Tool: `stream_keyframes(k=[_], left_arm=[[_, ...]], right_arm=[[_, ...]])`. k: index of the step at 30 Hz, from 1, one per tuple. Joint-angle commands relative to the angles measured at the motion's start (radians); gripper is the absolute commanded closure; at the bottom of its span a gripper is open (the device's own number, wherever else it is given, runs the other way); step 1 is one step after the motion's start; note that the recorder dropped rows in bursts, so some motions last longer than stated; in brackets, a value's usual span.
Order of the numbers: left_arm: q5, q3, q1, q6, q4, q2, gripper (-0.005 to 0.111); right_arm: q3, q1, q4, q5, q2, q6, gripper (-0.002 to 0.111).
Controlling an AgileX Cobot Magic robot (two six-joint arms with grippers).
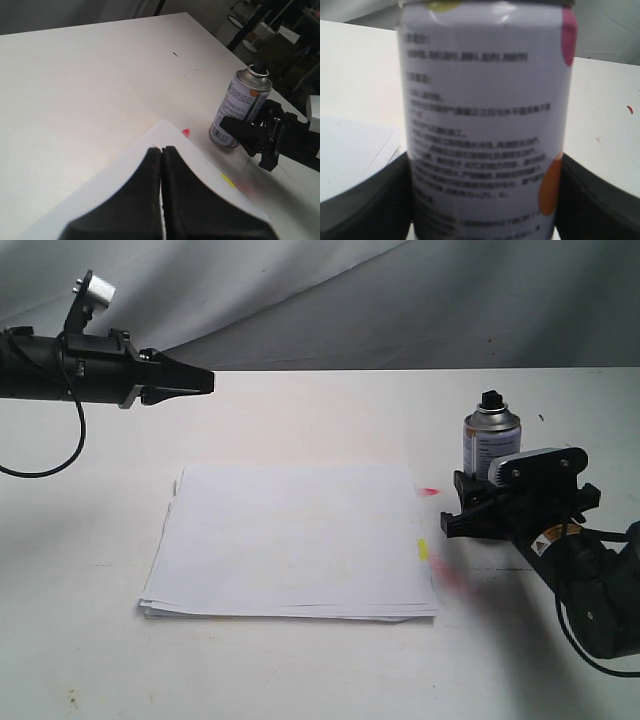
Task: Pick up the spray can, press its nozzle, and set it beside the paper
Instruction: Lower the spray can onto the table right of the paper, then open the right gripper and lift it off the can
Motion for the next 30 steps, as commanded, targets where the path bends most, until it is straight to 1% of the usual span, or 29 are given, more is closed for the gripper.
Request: stream_keyframes(k=[1,10,12,15,22,24,27,30], left_arm=[[0.001,0.002,0.0,-0.004,-0.015,-0.009,0.107],[0.001,0.002,0.0,-0.004,-0.015,-0.009,0.107],[0.001,0.002,0.0,-0.004,-0.015,-0.009,0.107],[0.001,0.002,0.0,-0.004,-0.015,-0.009,0.107],[0.001,0.002,0.0,-0.004,-0.015,-0.009,0.107],[0.001,0.002,0.0,-0.004,-0.015,-0.009,0.107],[0.001,0.002,0.0,-0.004,-0.015,-0.009,0.107],[0.001,0.002,0.0,-0.004,-0.015,-0.009,0.107]], right_arm=[[0.003,-0.007,-0.01,-0.011,0.002,-0.012,0.108],[0.003,-0.007,-0.01,-0.011,0.002,-0.012,0.108],[0.003,-0.007,-0.01,-0.011,0.002,-0.012,0.106],[0.003,-0.007,-0.01,-0.011,0.002,-0.012,0.093],[0.003,-0.007,-0.01,-0.011,0.002,-0.012,0.044],[0.003,-0.005,-0.01,-0.011,0.002,-0.012,0.034],[0.003,-0.005,-0.01,-0.011,0.002,-0.012,0.025],[0.003,-0.005,-0.01,-0.011,0.002,-0.012,0.021]])
